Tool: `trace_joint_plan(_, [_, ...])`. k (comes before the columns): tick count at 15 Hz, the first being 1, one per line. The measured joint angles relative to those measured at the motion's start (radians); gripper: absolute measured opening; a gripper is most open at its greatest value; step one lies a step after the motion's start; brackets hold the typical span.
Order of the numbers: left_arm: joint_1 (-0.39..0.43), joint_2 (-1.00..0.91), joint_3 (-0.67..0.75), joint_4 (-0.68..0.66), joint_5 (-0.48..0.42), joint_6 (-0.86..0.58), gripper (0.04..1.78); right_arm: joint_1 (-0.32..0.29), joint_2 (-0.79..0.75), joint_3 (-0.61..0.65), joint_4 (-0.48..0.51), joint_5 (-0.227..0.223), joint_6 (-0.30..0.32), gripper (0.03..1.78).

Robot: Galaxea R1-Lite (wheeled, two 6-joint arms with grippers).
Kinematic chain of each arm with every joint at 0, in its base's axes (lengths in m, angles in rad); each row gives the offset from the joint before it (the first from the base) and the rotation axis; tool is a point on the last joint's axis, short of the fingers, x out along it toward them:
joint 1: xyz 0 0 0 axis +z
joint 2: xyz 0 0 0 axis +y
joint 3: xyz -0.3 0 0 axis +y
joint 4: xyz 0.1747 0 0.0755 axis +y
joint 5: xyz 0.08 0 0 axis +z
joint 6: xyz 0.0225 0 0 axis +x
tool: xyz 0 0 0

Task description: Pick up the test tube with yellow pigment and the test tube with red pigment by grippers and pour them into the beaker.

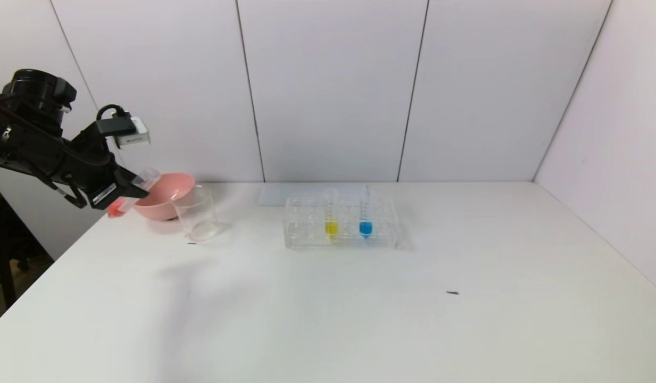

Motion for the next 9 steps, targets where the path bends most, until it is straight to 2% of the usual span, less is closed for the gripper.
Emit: trace_joint_plan(9, [-0.002,0.068,-0.155,0.147,0.011,0.132,0.45,0.0,0.0,0.0,0.0,0.0,0.0,1.7])
